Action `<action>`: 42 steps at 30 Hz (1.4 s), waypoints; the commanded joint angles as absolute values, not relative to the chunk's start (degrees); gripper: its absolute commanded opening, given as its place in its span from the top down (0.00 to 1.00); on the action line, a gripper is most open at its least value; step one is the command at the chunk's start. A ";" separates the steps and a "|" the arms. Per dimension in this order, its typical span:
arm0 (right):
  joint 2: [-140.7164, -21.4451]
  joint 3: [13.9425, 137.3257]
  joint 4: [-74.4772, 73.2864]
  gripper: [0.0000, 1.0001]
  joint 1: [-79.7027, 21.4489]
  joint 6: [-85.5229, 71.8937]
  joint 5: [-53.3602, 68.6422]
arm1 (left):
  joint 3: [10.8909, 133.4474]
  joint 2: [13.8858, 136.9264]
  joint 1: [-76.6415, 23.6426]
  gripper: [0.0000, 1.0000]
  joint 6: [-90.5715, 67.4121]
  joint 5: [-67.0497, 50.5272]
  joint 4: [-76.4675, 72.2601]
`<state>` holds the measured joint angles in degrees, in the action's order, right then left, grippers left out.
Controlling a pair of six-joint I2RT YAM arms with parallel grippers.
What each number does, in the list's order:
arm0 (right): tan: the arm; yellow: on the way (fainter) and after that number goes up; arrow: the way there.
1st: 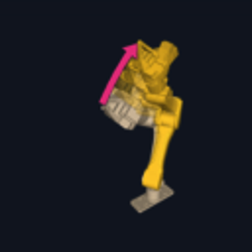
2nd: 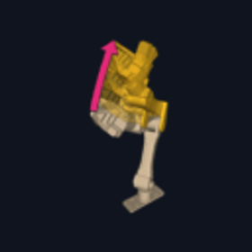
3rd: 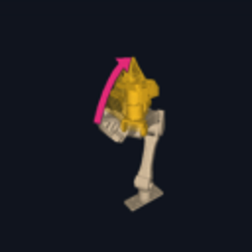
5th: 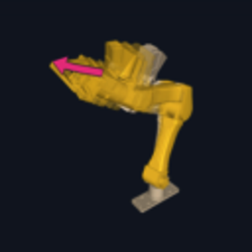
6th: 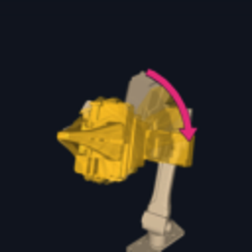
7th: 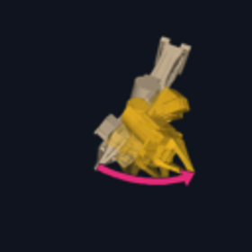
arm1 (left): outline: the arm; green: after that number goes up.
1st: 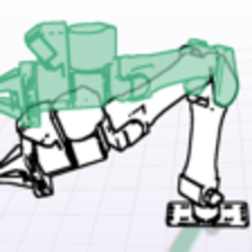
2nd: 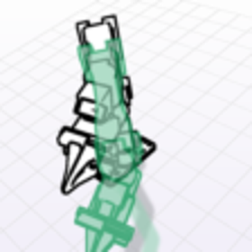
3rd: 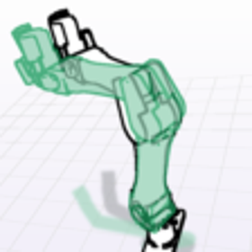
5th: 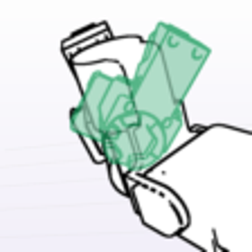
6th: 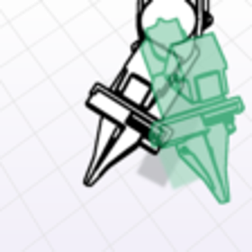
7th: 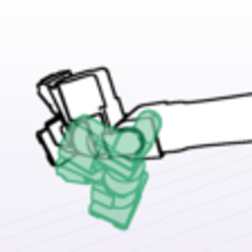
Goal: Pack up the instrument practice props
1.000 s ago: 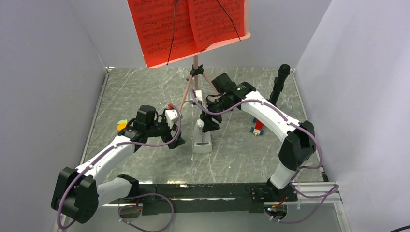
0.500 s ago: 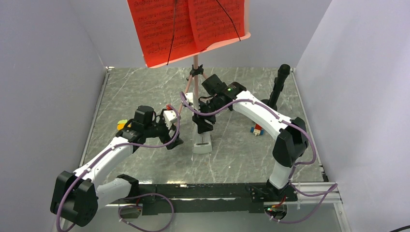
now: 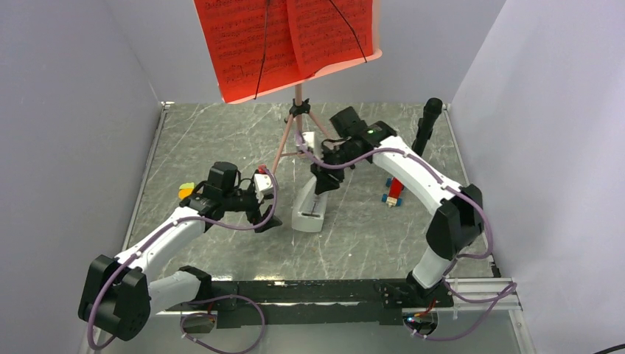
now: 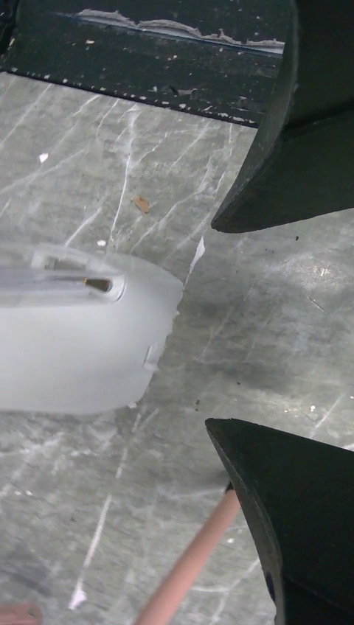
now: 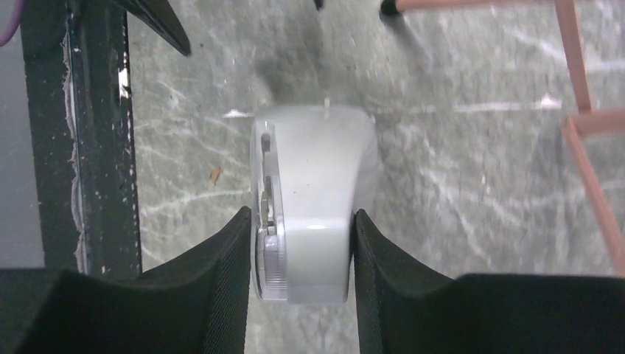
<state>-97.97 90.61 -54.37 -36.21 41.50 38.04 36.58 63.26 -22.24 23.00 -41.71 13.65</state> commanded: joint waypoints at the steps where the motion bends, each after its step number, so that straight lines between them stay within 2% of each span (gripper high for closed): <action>1: -92.82 84.84 -59.99 1.00 -29.95 43.33 39.87 | 38.14 64.58 -24.68 0.01 28.86 -47.87 12.26; 9: -84.03 73.03 -54.41 1.00 -28.65 46.98 38.38 | 38.65 70.00 -27.99 0.01 24.80 -47.98 3.05; 18: -82.86 72.28 -53.59 1.00 -28.65 46.40 36.75 | 41.77 75.33 -31.50 0.01 27.80 -47.87 1.75; 29: -82.88 72.16 -53.87 1.00 -28.65 45.80 37.41 | 40.52 79.41 -31.93 0.01 26.28 -41.45 -6.36; 36: -83.45 72.65 -53.75 1.00 -28.65 45.03 37.71 | 42.95 81.97 -31.98 0.01 27.49 -42.22 -2.61; 42: -83.76 73.03 -53.61 1.00 -28.66 44.65 37.79 | 45.40 84.10 -32.07 0.08 27.64 -43.50 2.24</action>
